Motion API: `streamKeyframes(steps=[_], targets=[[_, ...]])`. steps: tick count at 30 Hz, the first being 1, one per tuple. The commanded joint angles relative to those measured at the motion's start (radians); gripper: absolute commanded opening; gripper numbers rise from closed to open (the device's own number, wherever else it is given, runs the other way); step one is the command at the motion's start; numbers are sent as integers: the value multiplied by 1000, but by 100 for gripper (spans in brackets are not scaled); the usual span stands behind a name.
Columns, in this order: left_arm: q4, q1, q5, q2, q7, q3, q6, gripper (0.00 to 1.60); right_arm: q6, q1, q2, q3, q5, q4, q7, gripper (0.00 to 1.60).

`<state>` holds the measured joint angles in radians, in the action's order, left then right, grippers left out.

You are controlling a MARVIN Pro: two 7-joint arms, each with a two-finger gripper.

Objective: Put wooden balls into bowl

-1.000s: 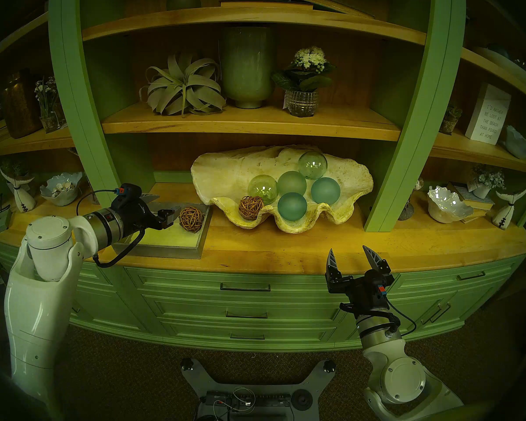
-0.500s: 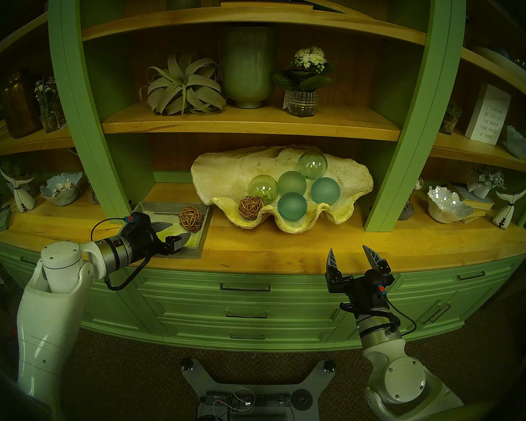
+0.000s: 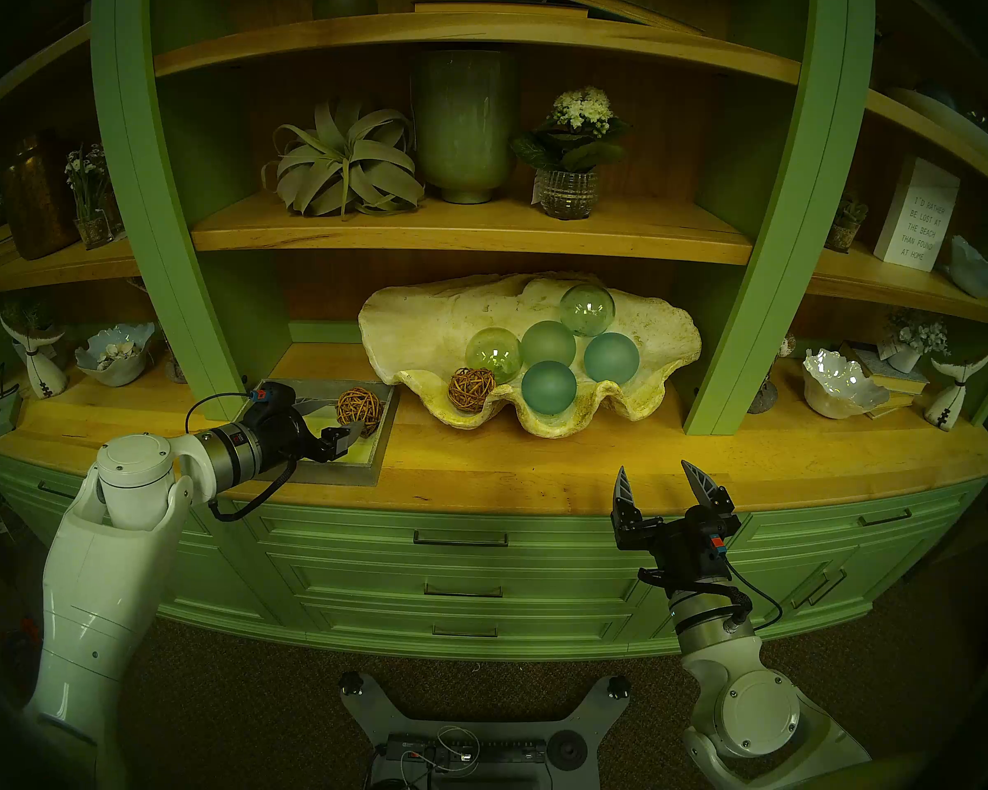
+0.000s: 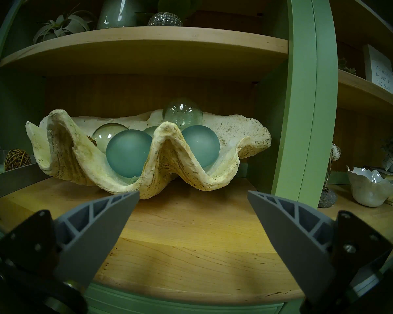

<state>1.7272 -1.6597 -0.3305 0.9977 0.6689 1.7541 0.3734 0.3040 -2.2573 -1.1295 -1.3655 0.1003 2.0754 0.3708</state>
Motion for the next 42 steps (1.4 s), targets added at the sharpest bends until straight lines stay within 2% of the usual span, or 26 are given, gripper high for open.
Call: streamKeyframes(steps=[1,19,42], targets=[[-9,68,-1,-1,0,3,-46,160,7,8,-1,0,1,36,-1,160],[-149,211,45,-2,-15,-98,-91,160,7,9,-1,0,0,34,0,160],[-295,335,46,23,16,-170,-110,160,7,9,0,1,1,35,0,160]])
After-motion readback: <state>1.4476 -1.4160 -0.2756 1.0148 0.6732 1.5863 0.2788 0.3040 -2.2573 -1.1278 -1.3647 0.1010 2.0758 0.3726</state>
